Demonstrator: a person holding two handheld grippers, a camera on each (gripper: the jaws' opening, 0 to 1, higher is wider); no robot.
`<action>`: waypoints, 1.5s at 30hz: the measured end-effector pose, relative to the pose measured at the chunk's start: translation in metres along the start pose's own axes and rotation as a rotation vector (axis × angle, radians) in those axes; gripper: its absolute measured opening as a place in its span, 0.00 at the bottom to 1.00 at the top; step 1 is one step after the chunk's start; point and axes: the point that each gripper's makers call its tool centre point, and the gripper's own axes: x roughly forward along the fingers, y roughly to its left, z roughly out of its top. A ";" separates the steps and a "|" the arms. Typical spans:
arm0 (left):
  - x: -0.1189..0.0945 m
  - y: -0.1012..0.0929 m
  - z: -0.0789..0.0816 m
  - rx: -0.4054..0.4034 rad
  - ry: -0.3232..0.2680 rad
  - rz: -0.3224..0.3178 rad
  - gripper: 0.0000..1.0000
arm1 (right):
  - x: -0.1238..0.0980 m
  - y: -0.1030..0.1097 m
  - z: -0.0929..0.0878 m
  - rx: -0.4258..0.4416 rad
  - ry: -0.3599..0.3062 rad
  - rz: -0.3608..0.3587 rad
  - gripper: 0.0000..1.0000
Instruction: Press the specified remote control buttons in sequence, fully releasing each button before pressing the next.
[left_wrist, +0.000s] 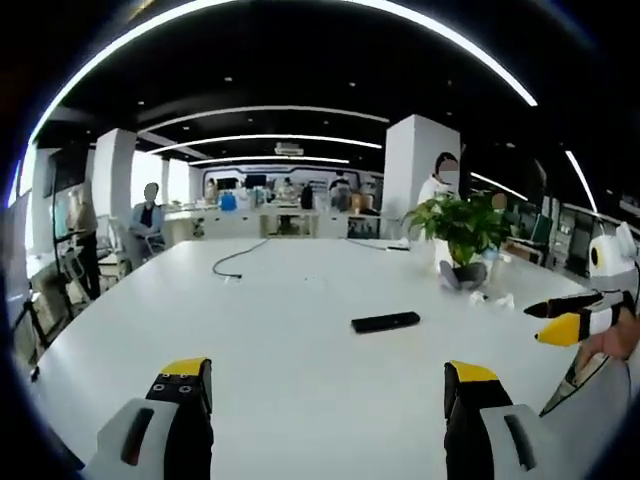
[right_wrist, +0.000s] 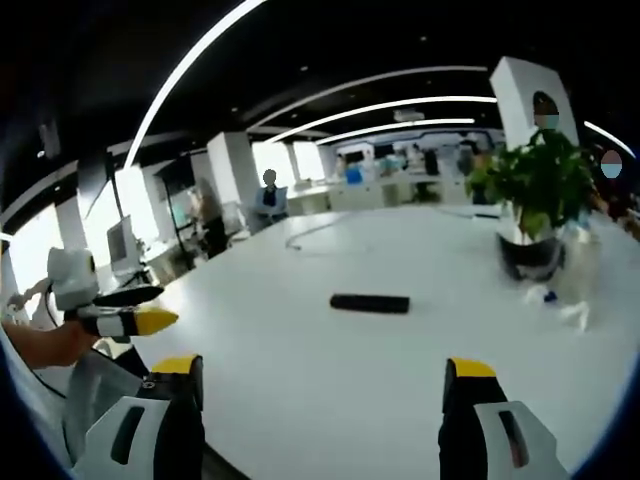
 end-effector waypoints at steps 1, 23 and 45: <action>-0.001 -0.002 -0.001 0.005 -0.001 -0.002 1.00 | 0.000 0.000 0.000 0.002 -0.001 0.003 0.99; -0.004 -0.006 -0.007 0.025 -0.008 -0.027 1.00 | -0.001 -0.003 -0.001 0.009 0.000 -0.014 0.99; -0.006 -0.013 -0.006 0.034 -0.003 -0.058 1.00 | -0.002 -0.001 0.004 -0.023 -0.020 -0.045 0.96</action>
